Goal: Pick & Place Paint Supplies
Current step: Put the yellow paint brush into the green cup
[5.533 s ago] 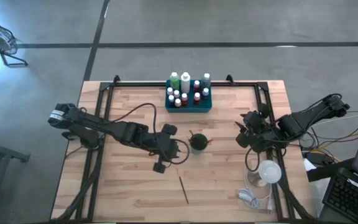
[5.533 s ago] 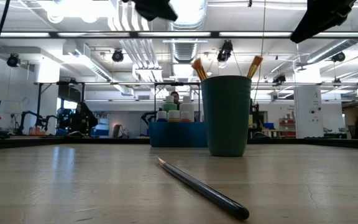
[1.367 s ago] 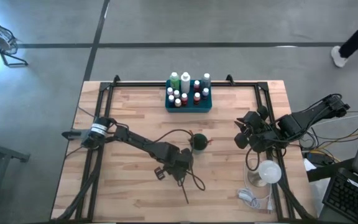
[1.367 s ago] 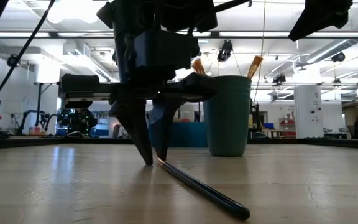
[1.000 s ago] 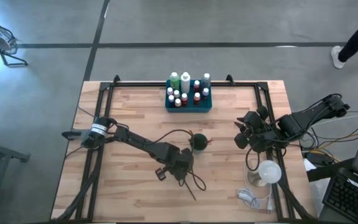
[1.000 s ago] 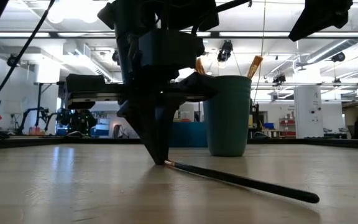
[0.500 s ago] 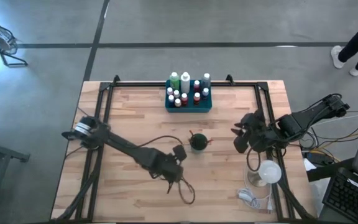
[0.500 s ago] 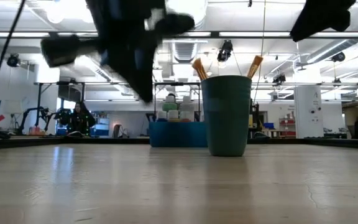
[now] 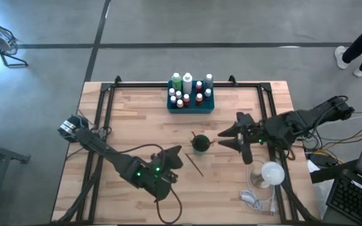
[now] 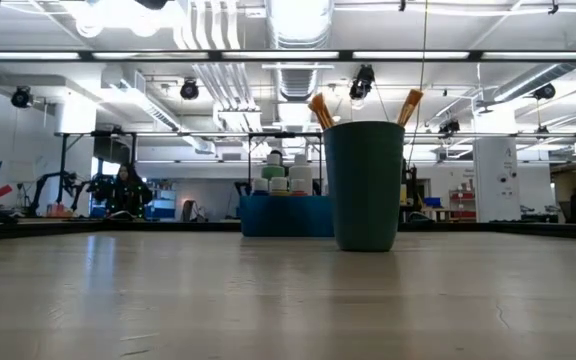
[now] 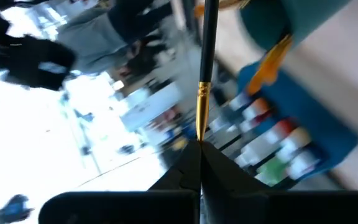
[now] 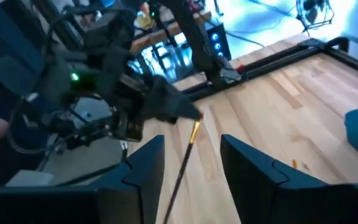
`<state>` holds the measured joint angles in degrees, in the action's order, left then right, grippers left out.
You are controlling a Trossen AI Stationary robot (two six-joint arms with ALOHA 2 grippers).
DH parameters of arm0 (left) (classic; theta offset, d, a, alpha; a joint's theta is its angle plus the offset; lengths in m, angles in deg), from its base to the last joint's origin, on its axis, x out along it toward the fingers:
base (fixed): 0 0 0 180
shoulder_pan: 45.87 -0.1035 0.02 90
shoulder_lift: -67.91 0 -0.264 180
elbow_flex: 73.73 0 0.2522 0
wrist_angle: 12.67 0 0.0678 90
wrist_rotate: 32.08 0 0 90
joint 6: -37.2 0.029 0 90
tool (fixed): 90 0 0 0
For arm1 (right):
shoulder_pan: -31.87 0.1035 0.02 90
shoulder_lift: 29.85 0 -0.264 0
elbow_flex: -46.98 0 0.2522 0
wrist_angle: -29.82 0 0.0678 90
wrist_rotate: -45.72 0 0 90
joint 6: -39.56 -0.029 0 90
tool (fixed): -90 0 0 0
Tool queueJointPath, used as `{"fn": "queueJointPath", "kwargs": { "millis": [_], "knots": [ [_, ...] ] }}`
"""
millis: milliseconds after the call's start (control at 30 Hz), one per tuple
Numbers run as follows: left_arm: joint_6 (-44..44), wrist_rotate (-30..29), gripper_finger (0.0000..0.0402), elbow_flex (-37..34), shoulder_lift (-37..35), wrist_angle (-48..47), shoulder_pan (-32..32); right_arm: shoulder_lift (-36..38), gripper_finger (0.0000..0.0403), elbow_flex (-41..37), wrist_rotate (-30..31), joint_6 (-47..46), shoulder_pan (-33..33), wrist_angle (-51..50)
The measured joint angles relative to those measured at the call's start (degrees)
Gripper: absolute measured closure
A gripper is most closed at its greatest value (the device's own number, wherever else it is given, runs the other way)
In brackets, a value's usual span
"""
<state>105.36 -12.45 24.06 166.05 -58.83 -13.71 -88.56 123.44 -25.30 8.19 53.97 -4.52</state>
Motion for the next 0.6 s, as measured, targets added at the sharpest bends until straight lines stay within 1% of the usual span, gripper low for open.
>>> {"fn": "queueJointPath", "kwargs": {
  "millis": [100,233,367,500,600],
  "knots": [
    [8.1,-2.3,0.0401,0.0,0.0,4.0,0.2,-2.7,0.0245,0.6,-3.0,0.5,-1.8,-0.3],
    [12.2,-1.7,0.0401,0.0,0.0,5.6,0.2,-7.1,0.0247,1.4,-9.3,0.6,-4.4,-0.2],
    [15.2,-1.1,0.0401,0.0,0.0,8.1,0.2,-11.0,0.0257,2.0,-11.3,0.6,-6.7,-0.3],
    [20.2,-0.8,0.0401,0.0,0.0,12.3,0.2,-12.9,0.0266,2.7,-12.1,0.6,-9.0,0.6],
    [23.9,0.1,0.0401,0.0,0.0,15.4,-0.1,-14.1,0.0269,2.7,-14.6,1.3,-10.0,3.2]
  ]
}}
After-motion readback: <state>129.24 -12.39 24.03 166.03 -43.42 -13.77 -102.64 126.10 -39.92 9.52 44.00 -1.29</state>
